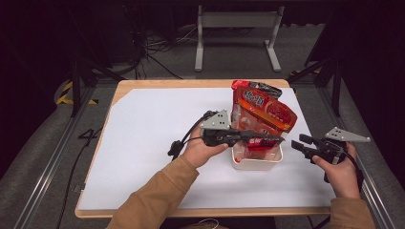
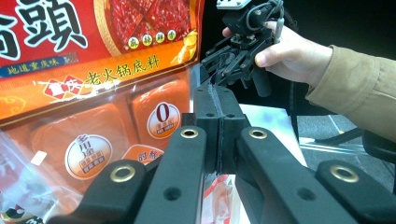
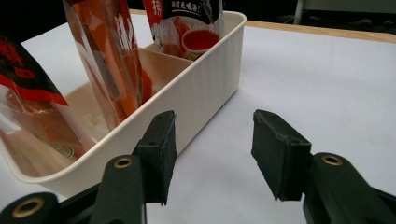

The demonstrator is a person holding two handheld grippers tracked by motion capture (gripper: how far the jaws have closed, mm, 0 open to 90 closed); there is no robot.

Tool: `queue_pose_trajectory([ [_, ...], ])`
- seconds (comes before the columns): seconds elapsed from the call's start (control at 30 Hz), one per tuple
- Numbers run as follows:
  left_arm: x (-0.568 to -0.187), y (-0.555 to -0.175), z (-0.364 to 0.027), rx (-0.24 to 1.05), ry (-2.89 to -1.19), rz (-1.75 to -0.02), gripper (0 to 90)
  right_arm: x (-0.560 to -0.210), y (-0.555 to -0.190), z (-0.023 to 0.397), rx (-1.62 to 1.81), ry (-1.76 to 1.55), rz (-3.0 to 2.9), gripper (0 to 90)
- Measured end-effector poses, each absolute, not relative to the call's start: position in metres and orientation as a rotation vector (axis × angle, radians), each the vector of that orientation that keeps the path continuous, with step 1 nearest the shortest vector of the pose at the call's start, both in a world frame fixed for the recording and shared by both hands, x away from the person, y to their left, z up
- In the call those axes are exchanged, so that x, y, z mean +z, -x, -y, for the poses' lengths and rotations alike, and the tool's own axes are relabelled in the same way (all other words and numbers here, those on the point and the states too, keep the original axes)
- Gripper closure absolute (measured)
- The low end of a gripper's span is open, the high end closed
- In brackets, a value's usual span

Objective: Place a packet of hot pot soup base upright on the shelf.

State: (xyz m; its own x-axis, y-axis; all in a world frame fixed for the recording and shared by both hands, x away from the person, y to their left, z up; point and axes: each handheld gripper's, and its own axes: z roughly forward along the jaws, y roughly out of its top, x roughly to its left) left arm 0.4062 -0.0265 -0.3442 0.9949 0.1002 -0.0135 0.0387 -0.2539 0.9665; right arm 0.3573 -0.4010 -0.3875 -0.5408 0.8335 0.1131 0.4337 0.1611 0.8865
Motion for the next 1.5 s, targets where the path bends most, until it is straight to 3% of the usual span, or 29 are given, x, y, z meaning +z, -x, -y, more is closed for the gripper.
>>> queue_pose_trajectory([
  [0.77, -0.358, -0.413, 0.018, 0.003, -1.926, -0.207, 88.3, -0.388, -0.363, 0.398, 1.344, -1.195, -2.048, 48.0],
  [0.87, -0.358, -0.412, 0.015, 0.011, -1.925, -0.205, 79.5, -0.387, -0.366, 0.396, 1.345, -1.187, -2.053, 47.7],
  [1.0, -0.356, -0.410, 0.010, 0.054, -1.908, -0.210, 58.1, -0.386, -0.370, 0.393, 1.345, -1.180, -2.059, 47.1],
  [1.5, -0.330, -0.391, -0.051, 0.150, -1.908, -0.329, 35.7, -0.379, -0.376, 0.387, 1.357, -1.134, -2.046, 42.9],
])
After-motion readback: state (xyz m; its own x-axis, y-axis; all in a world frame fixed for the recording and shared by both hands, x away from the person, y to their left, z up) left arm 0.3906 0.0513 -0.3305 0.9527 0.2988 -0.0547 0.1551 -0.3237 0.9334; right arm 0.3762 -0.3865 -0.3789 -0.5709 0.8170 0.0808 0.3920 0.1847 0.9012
